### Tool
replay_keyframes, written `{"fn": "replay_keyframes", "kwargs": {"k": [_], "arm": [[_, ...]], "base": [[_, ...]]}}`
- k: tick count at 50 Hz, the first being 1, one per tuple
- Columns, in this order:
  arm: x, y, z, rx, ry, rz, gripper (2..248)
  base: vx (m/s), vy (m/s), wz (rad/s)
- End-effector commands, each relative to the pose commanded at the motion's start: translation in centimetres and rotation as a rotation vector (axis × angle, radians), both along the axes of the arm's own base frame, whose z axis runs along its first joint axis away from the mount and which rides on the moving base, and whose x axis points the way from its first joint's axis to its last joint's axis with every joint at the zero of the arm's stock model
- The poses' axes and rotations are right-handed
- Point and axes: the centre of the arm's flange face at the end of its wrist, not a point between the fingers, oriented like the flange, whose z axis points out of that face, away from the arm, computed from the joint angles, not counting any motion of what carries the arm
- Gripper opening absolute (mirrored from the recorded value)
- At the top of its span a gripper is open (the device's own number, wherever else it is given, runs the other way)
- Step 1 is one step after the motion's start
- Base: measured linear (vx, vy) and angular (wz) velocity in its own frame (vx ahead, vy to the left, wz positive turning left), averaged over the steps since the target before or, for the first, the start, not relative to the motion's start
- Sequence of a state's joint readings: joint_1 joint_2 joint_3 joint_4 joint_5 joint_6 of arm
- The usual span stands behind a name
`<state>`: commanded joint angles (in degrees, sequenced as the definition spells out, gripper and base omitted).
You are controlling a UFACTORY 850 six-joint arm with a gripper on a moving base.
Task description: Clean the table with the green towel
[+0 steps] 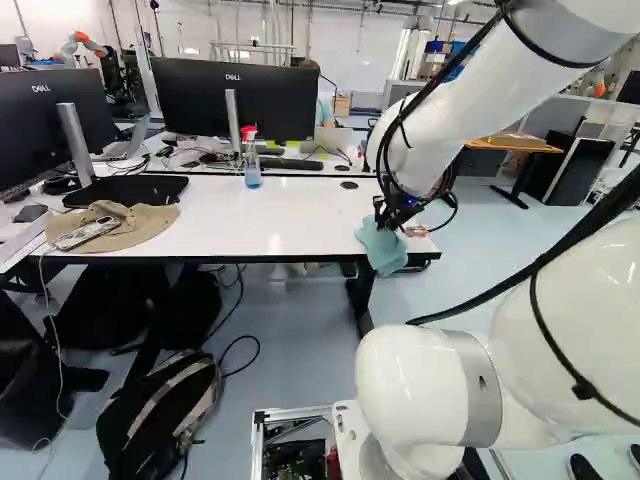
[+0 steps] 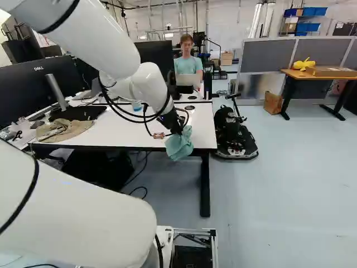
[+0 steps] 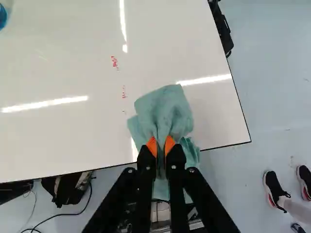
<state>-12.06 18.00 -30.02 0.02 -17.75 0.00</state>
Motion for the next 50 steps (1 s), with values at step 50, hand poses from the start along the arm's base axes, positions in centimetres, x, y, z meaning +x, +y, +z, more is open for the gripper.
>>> {"fn": "replay_keyframes", "kwargs": {"k": [50], "arm": [[4.5, 0.9, 2.0, -0.004, -0.020, 0.047, 38]], "base": [[0.000, 0.000, 0.000]]}}
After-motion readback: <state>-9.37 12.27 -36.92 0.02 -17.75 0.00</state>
